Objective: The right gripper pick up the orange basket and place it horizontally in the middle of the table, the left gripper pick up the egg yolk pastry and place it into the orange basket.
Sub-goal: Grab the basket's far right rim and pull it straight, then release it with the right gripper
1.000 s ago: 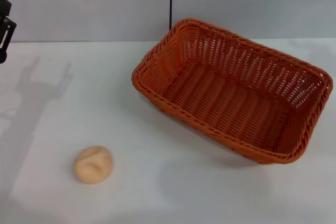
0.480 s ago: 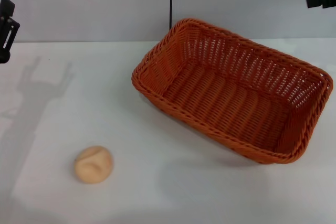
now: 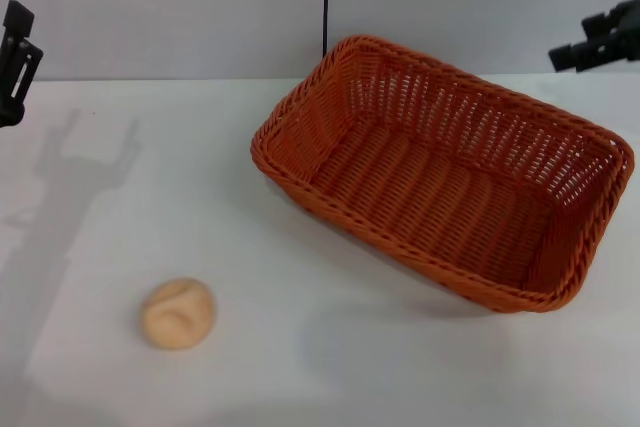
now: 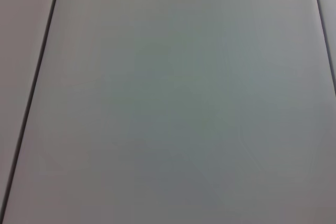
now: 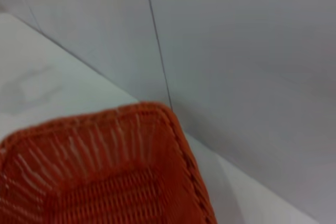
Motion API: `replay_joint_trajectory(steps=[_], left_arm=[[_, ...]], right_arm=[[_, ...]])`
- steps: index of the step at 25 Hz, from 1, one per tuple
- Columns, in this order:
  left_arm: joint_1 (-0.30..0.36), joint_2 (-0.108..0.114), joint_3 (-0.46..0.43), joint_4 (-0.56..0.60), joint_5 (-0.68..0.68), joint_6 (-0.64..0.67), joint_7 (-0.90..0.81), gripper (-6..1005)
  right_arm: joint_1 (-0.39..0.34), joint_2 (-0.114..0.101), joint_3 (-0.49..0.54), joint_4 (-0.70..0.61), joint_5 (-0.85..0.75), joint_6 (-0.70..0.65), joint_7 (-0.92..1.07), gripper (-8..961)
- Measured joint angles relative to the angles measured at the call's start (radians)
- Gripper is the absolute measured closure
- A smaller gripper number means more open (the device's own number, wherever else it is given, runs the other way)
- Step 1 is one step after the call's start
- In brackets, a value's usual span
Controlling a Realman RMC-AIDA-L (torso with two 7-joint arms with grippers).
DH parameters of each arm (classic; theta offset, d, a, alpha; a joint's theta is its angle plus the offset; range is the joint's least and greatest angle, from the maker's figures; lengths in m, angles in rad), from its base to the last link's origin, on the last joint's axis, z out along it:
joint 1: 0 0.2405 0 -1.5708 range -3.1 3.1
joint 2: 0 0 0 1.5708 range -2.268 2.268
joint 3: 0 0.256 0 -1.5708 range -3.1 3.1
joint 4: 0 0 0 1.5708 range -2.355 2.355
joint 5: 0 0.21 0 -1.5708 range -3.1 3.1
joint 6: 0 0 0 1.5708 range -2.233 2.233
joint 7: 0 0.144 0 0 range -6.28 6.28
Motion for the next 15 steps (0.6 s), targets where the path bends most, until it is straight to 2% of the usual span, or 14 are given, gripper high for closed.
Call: replay_joint_trajectory(steps=[1,2,3,7,10,15], left_arm=[[0.000,0.000,0.000,0.000,0.000,0.000,0.000,201],[0.000,0.000,0.000,0.000,0.000,0.001,-0.001,201],[0.001,0.000,0.000,0.001,0.000,0.003,-0.004,201],[0.002,0.000,0.002,0.006,0.000,0.004,-0.005,201],[0.002,0.000,0.002,0.009,0.000,0.005,-0.005,201],[0.002,0.000,0.005,0.010,0.000,0.006,-0.005,201]], right_arm=[[0.003,0.007,-0.005,0.010,-0.017,0.010,0.000,215],[0.009,0.024,-0.011,0.019,-0.063,0.033,0.000,211],[0.009,0.024,-0.011,0.019,-0.063,0.033,0.000,207],[0.029,0.071,-0.017,0.033,-0.175,0.064,0.006,204],[0.037,0.079,-0.017,0.052,-0.191,0.069,0.007,204],[0.048,0.081,-0.018,0.104,-0.193,0.085,0.009,204]])
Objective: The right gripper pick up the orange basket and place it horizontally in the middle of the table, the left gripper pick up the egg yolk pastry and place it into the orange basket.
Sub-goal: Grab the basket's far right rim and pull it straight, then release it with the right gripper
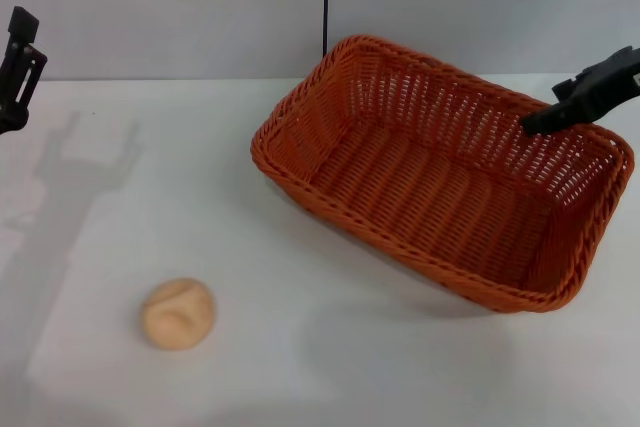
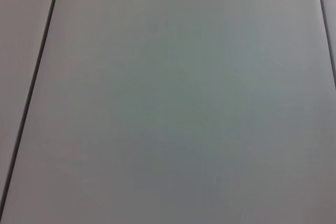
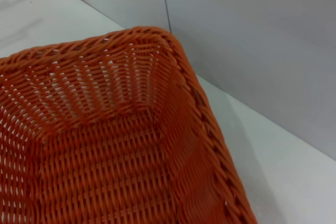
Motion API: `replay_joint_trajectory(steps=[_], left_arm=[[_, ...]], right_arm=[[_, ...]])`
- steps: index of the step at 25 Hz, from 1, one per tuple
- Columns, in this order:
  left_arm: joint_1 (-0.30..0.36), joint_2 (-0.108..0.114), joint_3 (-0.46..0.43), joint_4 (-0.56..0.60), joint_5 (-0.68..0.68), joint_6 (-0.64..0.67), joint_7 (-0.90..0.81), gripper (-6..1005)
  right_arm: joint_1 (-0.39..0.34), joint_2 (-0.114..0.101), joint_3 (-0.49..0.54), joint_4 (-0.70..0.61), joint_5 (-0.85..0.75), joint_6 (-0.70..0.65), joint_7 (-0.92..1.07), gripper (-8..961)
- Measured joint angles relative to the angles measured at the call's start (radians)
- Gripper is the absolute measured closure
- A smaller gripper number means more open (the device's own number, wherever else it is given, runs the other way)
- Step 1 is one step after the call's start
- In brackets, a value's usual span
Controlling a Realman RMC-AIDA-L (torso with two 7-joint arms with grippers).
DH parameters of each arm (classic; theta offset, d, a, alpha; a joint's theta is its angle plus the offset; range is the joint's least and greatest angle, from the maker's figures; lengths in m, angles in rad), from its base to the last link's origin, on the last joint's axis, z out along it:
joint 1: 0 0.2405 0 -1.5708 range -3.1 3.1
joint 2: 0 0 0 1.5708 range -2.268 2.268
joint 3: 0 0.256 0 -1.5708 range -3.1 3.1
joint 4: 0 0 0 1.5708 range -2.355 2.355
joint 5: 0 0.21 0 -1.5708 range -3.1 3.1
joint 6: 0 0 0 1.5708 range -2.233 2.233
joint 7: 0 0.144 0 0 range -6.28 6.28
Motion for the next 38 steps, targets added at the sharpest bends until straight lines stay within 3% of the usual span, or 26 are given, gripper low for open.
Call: replay_joint_trajectory(steps=[8,18,24,29,34,38], left_arm=[[0.005,0.000,0.000,0.000,0.000,0.000,0.000,201],[0.006,0.000,0.000,-0.001,0.000,-0.001,0.000,202],[0.008,0.000,0.000,-0.001,0.000,-0.006,-0.002,202],[0.008,0.000,0.000,-0.001,0.000,-0.006,-0.004,202],[0.012,0.000,0.000,-0.001,0.000,-0.006,-0.014,202],[0.014,0.000,0.000,-0.001,0.000,-0.007,-0.014,202]], right_arm=[[-0.006,0.000,0.000,0.029,-0.001,0.019,0.006,213],[-0.011,-0.001,0.000,0.032,-0.002,0.011,-0.001,398],[-0.018,-0.001,-0.001,0.032,0.002,0.000,-0.002,638],[-0.022,-0.001,0.005,0.032,0.007,-0.003,-0.002,760],[-0.036,-0.002,0.015,0.026,0.050,-0.015,-0.008,772],[-0.055,-0.024,0.015,0.022,0.139,-0.045,-0.013,782]])
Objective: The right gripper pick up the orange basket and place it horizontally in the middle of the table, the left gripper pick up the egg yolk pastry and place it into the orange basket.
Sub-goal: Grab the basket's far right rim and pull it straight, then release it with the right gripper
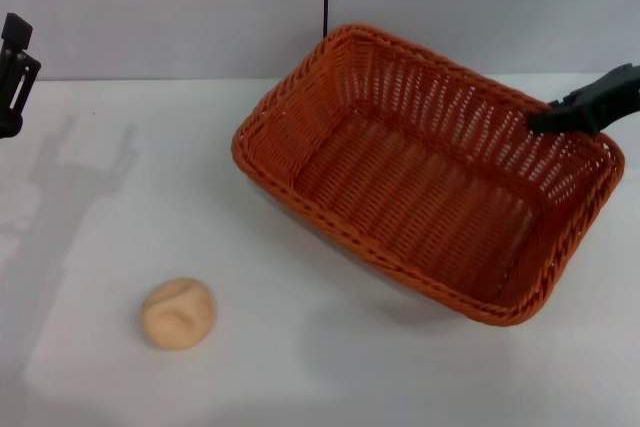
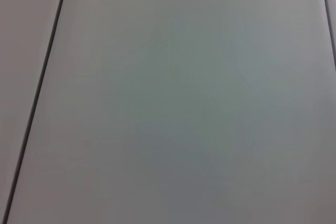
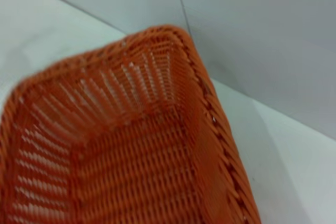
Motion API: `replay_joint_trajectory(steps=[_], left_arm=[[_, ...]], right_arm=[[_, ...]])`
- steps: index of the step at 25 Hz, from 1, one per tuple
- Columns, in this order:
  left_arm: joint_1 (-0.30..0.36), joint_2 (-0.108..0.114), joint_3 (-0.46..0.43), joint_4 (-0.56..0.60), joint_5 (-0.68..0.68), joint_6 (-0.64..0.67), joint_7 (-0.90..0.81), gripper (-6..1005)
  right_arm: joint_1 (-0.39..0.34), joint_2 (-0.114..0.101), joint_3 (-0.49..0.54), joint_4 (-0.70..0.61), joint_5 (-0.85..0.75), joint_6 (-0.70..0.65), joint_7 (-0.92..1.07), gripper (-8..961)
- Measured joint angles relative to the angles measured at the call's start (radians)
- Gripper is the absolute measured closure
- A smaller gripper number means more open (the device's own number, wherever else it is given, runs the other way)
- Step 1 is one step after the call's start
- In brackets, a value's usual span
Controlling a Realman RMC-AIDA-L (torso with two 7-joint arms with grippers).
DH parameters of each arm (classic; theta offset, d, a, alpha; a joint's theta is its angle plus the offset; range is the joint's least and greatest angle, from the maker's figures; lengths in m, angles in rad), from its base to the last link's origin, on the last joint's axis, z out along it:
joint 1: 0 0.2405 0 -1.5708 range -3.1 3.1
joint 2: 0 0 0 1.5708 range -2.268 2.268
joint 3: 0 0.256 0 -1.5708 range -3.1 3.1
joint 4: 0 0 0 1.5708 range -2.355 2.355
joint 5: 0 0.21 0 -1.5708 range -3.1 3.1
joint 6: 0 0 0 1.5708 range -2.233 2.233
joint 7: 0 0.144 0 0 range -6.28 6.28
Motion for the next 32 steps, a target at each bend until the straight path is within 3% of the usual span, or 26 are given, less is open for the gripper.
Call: replay_joint_trajectory(steps=[10,32], left_arm=[[-0.006,0.000,-0.003,0.000,0.000,-0.001,-0.002,202],[-0.016,0.000,-0.009,-0.005,-0.003,0.022,-0.001,203]], right_arm=[[-0.044,-0.069,0.004,-0.008,0.237,-0.113,-0.021,787],[-0.031,-0.095,0.079,-0.039,0.376,-0.310,-0.099,787]])
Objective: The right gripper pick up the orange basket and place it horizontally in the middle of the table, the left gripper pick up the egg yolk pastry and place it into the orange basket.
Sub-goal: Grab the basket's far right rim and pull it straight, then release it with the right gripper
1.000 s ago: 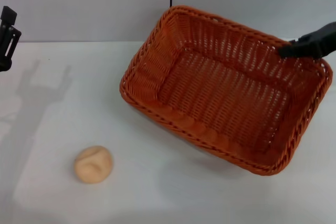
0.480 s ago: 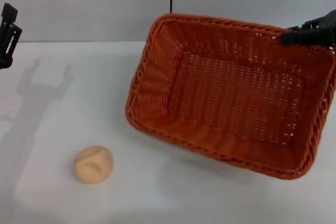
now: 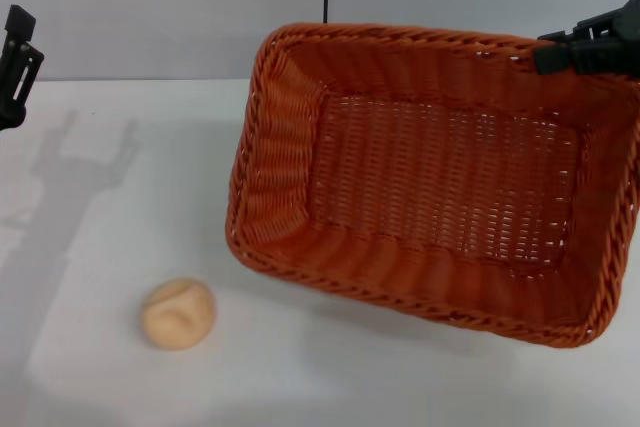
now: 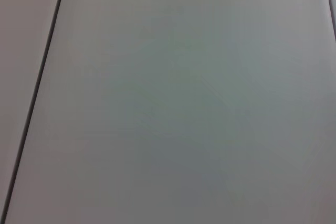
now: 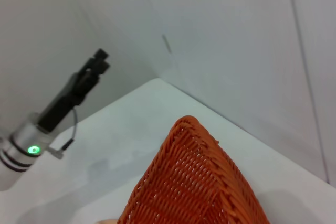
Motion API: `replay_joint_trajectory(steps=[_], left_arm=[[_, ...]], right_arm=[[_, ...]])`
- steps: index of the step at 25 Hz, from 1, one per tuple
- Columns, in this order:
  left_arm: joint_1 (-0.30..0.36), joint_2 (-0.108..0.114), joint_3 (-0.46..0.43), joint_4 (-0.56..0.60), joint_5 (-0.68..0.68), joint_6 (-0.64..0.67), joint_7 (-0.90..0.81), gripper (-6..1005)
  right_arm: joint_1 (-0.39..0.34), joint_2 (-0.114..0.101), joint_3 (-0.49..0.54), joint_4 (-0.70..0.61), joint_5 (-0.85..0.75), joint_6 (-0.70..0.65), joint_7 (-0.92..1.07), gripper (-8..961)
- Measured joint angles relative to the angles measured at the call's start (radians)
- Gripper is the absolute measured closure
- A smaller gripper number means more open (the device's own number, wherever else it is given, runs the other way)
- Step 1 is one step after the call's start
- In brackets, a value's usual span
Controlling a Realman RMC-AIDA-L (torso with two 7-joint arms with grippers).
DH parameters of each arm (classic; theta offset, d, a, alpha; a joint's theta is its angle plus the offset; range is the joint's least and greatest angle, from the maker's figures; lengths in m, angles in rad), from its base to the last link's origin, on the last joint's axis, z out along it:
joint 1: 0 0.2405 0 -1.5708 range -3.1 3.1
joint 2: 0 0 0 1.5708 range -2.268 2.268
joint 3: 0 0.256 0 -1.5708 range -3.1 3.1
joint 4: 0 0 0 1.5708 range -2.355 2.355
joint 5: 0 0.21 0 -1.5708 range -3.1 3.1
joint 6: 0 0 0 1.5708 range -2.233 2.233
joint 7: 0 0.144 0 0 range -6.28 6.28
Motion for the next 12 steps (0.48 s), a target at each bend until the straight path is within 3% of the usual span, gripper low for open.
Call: replay_joint_trajectory(steps=[6,12], left_arm=[[-0.004,0.000,-0.001,-0.002,-0.002,0.003,0.000,203],[-0.011,0.000,-0.001,-0.001,0.001,0.006,0.000,203]], right_arm=[[0.006,-0.021,-0.007,0.000,0.016,-0.078,-0.019,787],[0.015,-0.026,-0.053,0.009,-0.024,-0.140,-0.065,787]])
